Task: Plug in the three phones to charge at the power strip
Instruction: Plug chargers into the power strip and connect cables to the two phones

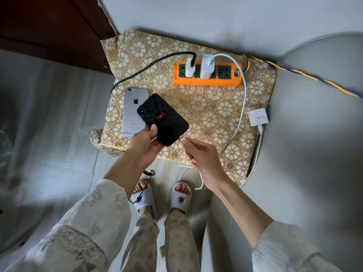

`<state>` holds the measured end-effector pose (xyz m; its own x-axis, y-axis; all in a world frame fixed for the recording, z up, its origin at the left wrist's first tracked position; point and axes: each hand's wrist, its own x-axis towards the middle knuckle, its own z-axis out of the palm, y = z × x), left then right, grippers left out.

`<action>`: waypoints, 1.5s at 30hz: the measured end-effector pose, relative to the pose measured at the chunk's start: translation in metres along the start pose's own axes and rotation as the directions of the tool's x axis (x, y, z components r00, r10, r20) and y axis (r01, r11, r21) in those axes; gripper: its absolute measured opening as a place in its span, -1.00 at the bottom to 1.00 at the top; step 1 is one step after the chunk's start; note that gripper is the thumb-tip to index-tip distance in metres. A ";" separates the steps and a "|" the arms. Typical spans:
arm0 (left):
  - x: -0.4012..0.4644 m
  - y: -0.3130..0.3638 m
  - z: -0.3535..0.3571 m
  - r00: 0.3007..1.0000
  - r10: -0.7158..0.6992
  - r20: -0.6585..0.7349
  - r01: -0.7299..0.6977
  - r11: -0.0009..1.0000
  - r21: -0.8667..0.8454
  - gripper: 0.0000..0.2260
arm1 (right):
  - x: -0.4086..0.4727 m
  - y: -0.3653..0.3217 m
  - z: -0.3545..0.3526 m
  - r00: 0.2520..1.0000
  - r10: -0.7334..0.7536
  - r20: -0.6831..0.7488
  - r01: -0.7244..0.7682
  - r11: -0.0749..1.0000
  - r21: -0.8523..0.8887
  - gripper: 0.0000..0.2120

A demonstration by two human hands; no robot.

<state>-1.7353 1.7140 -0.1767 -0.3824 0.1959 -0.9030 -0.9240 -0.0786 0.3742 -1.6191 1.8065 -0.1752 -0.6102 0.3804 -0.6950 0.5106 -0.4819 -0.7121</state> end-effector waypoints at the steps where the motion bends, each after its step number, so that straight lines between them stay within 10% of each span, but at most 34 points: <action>1: -0.001 -0.001 0.001 1.000 0.000 0.010 0.000 1.000 -0.006 -0.71 | 0.001 -0.001 0.001 1.000 0.005 -0.006 -0.005 1.000 0.013 -0.84; 41: -0.023 0.006 -0.030 0.975 0.221 -0.013 -0.211 0.946 0.245 -0.88 | -0.005 0.005 0.024 0.984 0.132 0.120 -0.121 0.988 -0.097 -0.86; 45: -0.013 0.011 -0.039 0.964 0.260 0.057 -0.255 0.845 0.470 -0.82 | 0.012 -0.014 0.019 0.984 0.053 0.167 -0.047 0.998 -0.041 -0.89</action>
<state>-1.7403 1.6720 -0.1689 -0.6085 0.2240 -0.7613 -0.6818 0.3432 0.6460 -1.6447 1.8027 -0.1718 -0.6748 0.2166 -0.7055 0.5633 -0.4665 -0.6819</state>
